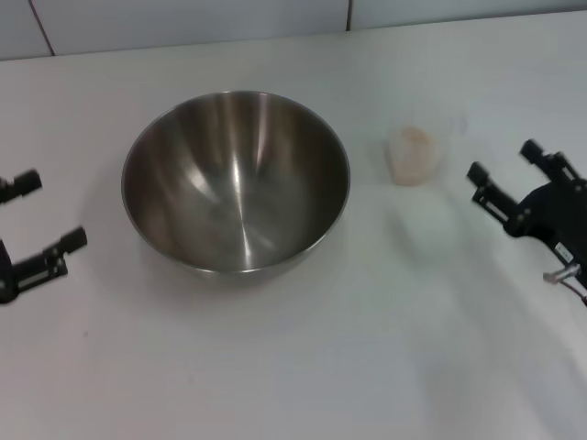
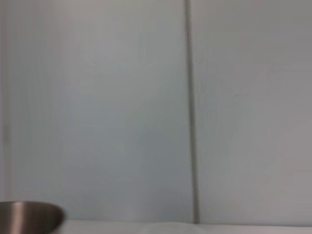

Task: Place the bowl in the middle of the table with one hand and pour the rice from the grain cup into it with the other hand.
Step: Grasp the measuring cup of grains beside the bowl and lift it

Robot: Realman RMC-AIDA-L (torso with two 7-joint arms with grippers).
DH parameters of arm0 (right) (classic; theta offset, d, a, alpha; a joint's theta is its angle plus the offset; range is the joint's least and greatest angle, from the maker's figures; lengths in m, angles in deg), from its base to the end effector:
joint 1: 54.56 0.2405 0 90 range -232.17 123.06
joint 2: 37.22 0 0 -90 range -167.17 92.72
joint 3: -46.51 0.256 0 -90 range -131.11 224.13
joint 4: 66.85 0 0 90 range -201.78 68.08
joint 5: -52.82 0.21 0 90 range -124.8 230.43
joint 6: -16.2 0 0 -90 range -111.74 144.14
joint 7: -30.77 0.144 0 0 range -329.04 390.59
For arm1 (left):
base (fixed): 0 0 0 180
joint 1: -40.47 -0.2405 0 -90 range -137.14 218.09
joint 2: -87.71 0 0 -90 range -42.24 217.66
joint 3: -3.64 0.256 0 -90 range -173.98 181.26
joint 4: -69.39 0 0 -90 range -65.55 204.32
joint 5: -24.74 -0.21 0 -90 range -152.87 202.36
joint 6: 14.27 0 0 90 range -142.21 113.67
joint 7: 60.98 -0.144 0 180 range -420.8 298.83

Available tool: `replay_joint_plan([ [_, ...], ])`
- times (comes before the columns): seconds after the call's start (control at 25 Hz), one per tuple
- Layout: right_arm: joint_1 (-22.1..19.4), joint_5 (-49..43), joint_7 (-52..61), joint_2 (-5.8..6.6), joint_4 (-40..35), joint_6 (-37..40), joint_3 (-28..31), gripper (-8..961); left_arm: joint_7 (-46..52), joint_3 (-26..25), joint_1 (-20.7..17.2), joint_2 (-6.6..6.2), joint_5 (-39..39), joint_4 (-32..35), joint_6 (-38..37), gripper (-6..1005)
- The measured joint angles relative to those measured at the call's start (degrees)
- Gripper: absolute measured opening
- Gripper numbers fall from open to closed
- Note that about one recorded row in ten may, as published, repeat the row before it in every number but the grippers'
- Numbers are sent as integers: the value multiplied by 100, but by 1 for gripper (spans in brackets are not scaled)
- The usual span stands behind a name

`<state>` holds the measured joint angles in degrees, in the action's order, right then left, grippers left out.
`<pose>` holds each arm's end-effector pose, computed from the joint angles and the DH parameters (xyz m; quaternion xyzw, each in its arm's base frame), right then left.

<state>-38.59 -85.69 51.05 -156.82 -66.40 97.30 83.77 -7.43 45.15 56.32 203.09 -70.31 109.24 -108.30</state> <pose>0.3549 0.2478 -0.0257 -0.7513 0.2377 0.3220 0.5248 -0.3097 0.2809 0.0559 -0.9121 -0.0636 -0.2869 0.2857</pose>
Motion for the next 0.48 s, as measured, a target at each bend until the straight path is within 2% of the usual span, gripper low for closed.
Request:
replay_joint_plan([
  [0.04,-27,0,-169,-1,138,-134,184,835,0,0,0,0,0,0,0,827],
  [0.08,-44,0,-330,-1,262,-244,347,835,-600,-12,-96,-78,-8,-584,96,827],
  [0.12,-52,0,-498,-2,392,-369,516,835,-600,-12,-96,-78,-8,-584,96,827],
  [0.16,-53,0,-605,-2,469,-462,626,835,-869,5,-127,-117,-117,-905,291,827],
  [0.36,187,0,-1184,-12,787,-1377,1188,834,-869,5,-127,-117,-117,-905,291,827],
  [0.4,187,0,-1184,-12,787,-1377,1188,834,-1187,5,-124,-72,-410,-1212,730,827],
  [0.44,260,0,-1229,-12,792,-1505,1218,834,-1187,5,-124,-72,-410,-1212,730,827],
  [0.48,353,0,-1283,-13,794,-1676,1254,834,-1224,25,-124,-1,-469,-1230,874,827],
])
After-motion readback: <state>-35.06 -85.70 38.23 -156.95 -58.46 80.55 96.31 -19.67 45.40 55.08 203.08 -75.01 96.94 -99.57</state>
